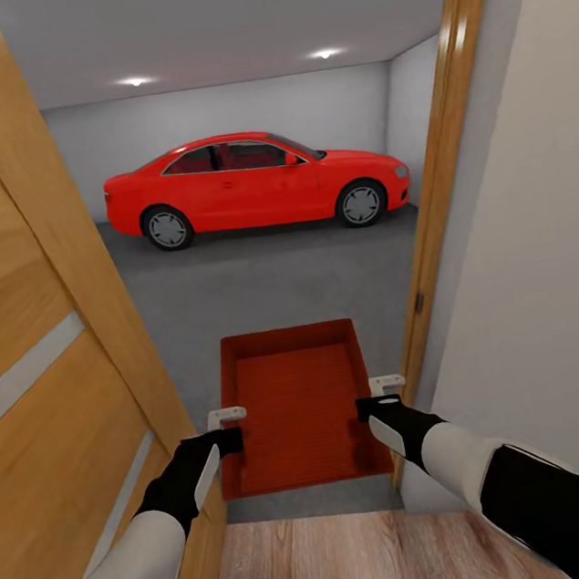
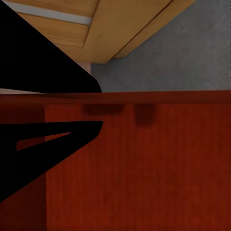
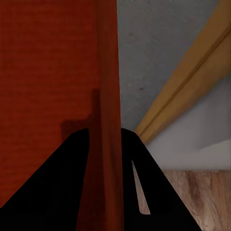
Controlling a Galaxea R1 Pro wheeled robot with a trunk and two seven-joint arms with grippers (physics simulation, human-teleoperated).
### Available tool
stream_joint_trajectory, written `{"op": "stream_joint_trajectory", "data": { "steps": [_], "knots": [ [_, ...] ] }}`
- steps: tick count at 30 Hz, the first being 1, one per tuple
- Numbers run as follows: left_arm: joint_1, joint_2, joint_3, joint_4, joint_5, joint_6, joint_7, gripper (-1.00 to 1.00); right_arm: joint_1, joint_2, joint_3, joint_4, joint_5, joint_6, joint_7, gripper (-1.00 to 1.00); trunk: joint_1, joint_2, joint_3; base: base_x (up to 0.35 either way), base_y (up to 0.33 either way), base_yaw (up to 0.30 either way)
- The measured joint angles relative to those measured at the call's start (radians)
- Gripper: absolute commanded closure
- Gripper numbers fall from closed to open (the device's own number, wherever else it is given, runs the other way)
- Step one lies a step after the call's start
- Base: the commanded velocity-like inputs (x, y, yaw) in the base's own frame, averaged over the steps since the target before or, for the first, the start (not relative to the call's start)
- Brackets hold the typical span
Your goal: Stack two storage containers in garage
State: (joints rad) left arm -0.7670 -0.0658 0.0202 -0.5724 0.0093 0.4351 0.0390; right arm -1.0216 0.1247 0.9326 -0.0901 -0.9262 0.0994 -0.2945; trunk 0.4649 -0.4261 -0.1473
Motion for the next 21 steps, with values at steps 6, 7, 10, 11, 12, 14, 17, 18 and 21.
{"op": "stream_joint_trajectory", "data": {
  "steps": [6,7,10,11,12,14,17,18,21],
  "knots": [
    [0.0,0.0,-0.001,0.016,0.009,-0.035,-0.001,1.0,0.0,0.0,0.011,0.002,-0.003,-0.021,-0.001,1.0,0.0,0.0,0.0,0.0,0.0,0.0],
    [0.0,0.0,-0.001,0.02,0.01,-0.04,-0.002,1.0,0.0,0.0,0.011,0.002,0.0,-0.021,-0.001,1.0,0.0,0.0,0.0,0.0,0.0,0.0],
    [0.0,0.0,0.0,0.024,0.01,-0.045,-0.002,1.0,0.0,-0.001,0.008,0.001,0.006,-0.021,-0.001,1.0,0.0,0.0,0.0,0.0,0.0,0.0],
    [0.0,0.0,0.0,0.024,0.011,-0.046,-0.002,1.0,0.0,-0.001,0.007,0.001,0.008,-0.021,-0.001,1.0,0.0,0.0,0.0,0.0,0.0,0.0],
    [0.0,0.0,0.0,0.024,0.011,-0.047,-0.002,1.0,0.0,-0.001,0.006,0.001,0.009,-0.021,-0.001,1.0,0.0,0.0,0.0,0.0,0.0,0.0],
    [0.0,0.0,0.0,0.025,0.011,-0.047,-0.002,1.0,0.0,-0.001,0.005,0.001,0.01,-0.021,-0.001,1.0,0.0,0.0,0.0,0.0,0.0,0.0],
    [0.0,0.0,0.0,0.026,0.012,-0.047,-0.002,1.0,0.0,-0.001,0.0,0.0,0.017,-0.018,-0.001,1.0,0.0,0.0,0.0,0.0,0.0,0.0],
    [0.0,0.0,0.0,0.026,0.012,-0.047,-0.002,1.0,0.0,-0.001,0.0,0.0,0.018,-0.018,-0.001,1.0,0.0,0.0,0.0,0.0,0.0,0.0],
    [0.0,0.0,0.0,0.025,0.011,-0.048,-0.002,1.0,0.0,-0.001,0.002,0.0,0.014,-0.02,-0.001,1.0,0.0,0.0,0.0,0.0,0.0,0.0]
  ]
}}
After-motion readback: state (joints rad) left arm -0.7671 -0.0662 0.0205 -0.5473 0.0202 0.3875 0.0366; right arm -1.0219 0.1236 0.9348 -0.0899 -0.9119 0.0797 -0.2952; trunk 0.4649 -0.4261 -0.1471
